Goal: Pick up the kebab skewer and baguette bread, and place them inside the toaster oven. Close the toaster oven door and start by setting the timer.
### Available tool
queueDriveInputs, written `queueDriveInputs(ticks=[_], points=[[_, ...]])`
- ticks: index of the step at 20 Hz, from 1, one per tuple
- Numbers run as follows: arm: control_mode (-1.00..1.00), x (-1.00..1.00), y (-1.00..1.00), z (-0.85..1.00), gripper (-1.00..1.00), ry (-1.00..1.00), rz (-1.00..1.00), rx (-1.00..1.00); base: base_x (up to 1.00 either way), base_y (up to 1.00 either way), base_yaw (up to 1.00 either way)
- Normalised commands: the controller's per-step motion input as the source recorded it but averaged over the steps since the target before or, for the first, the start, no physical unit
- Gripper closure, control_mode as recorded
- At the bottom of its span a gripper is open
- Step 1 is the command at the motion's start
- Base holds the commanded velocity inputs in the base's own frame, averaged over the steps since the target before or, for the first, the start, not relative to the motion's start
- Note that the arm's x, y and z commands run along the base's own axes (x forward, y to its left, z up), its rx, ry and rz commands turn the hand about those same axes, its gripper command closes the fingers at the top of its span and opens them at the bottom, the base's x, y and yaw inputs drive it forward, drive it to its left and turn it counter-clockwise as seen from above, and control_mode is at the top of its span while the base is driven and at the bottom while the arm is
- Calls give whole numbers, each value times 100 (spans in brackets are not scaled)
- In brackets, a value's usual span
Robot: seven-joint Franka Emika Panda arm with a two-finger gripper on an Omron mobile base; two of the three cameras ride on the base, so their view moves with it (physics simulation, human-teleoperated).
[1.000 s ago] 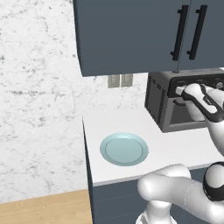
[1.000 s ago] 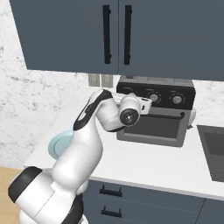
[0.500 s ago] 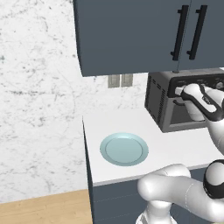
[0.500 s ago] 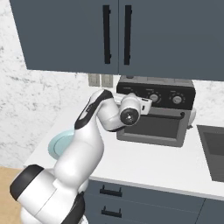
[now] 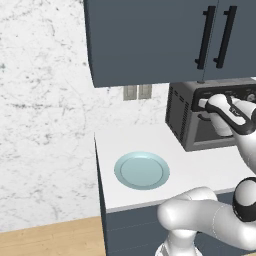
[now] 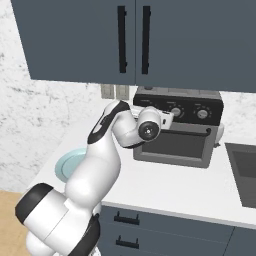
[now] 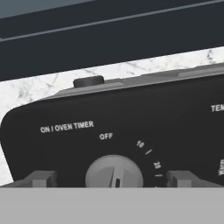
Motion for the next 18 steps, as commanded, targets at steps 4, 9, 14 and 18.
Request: queueDriveInputs(ticks=[4,9,14,18], points=[[-100,3,0,-6,-100,0,0,0,0,0,0],[-100,2,0,0,-100,0,0,0,0,0,0],[-100,0,0,0,-100,0,0,0,0,0,0],[-100,0,0,0,100,0,0,0,0,0,0]])
